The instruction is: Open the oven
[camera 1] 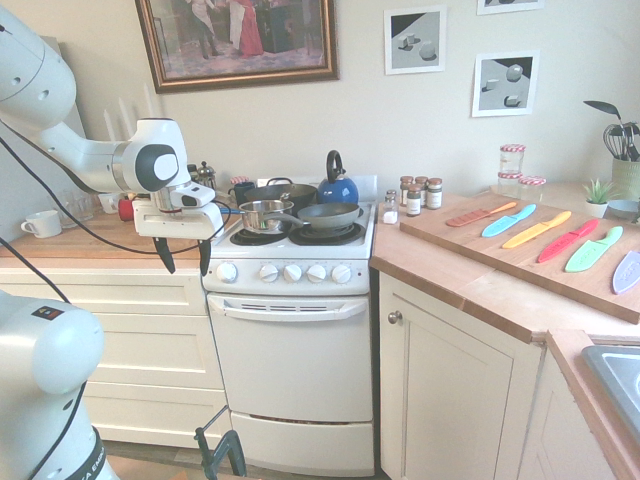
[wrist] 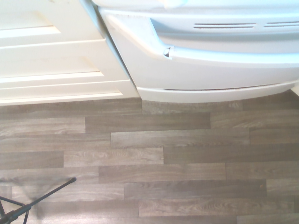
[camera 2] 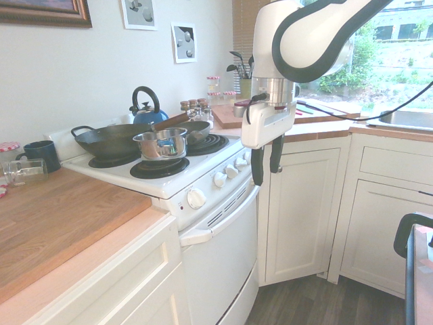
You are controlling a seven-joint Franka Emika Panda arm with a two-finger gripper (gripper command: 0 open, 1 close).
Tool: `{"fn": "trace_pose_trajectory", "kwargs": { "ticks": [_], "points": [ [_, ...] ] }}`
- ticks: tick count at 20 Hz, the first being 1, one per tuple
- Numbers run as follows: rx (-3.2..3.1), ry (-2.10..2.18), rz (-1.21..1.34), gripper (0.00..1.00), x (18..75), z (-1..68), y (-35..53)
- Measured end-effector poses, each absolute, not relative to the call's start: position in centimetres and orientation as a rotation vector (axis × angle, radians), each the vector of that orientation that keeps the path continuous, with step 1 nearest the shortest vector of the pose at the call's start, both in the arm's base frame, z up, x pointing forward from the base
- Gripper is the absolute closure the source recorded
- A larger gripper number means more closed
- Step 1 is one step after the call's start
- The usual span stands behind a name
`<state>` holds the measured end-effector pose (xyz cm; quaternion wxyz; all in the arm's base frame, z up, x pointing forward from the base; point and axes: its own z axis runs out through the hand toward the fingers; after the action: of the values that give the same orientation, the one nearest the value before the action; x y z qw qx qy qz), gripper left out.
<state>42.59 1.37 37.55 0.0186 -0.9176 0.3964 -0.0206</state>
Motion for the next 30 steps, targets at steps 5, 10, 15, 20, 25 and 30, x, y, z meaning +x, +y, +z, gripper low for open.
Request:
{"fn": "trace_pose_trajectory", "kwargs": {
  "ticks": [5, 10, 15, 20, 25, 30],
  "points": [
    [-2.874, 1.295, -0.066, 0.0, 42.2, 36.4, 1.2],
    [-2.831, 1.469, -0.153, 0.0, 43.9, 32.6, -0.5],
    [-2.836, 1.48, -0.227, 0.0, 45.7, 28.4, -3.4],
    [-2.815, 1.434, -0.245, 0.0, 48.6, 24.5, -5.9],
    [-2.775, 1.368, -0.296, 0.0, 52.7, 22.9, -7.6],
    [-2.768, 1.346, -0.291, 0.0, 55.6, 20.9, -8.2]
  ]
}}
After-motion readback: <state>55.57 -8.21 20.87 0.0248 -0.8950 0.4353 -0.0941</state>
